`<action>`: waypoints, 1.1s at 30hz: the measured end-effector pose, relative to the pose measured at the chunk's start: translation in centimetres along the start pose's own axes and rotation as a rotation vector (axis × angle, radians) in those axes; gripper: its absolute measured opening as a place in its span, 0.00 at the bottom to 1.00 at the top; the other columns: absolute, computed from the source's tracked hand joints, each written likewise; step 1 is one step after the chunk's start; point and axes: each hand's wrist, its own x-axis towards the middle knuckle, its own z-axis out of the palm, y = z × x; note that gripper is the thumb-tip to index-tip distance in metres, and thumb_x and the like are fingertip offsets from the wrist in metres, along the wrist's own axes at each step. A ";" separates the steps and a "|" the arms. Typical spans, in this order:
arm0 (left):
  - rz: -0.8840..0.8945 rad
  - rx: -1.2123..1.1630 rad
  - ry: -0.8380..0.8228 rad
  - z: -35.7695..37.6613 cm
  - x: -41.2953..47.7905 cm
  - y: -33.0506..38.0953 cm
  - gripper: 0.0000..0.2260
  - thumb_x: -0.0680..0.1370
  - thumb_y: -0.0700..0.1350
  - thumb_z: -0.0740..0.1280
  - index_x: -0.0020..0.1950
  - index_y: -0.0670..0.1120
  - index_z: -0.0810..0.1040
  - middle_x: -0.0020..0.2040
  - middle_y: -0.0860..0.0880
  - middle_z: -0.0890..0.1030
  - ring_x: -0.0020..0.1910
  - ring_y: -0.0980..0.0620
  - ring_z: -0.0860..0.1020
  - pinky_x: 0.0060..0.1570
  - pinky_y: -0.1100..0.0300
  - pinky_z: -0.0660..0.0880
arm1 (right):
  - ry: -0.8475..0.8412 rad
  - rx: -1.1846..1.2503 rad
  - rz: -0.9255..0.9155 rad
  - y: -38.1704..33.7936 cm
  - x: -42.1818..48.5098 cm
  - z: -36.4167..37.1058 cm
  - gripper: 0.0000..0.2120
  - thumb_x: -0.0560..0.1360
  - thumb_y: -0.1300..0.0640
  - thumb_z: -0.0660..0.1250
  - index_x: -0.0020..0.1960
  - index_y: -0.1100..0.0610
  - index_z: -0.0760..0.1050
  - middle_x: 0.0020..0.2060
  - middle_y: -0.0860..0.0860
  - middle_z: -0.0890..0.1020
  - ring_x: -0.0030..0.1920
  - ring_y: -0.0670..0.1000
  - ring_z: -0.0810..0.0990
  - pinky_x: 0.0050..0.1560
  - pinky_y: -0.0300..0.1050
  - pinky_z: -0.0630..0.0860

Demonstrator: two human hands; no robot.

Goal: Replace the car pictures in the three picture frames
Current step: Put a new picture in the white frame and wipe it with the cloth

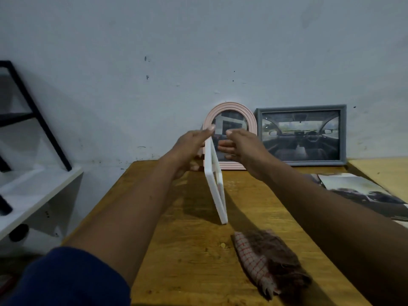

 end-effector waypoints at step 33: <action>0.177 0.754 0.043 4.5 -3.2 -14.0 0.27 0.86 0.58 0.52 0.83 0.53 0.52 0.84 0.48 0.52 0.82 0.45 0.45 0.78 0.44 0.47 | 0.016 -1.094 0.019 10.2 -5.9 -3.9 0.23 0.80 0.52 0.62 0.73 0.53 0.65 0.70 0.54 0.72 0.67 0.58 0.71 0.64 0.58 0.70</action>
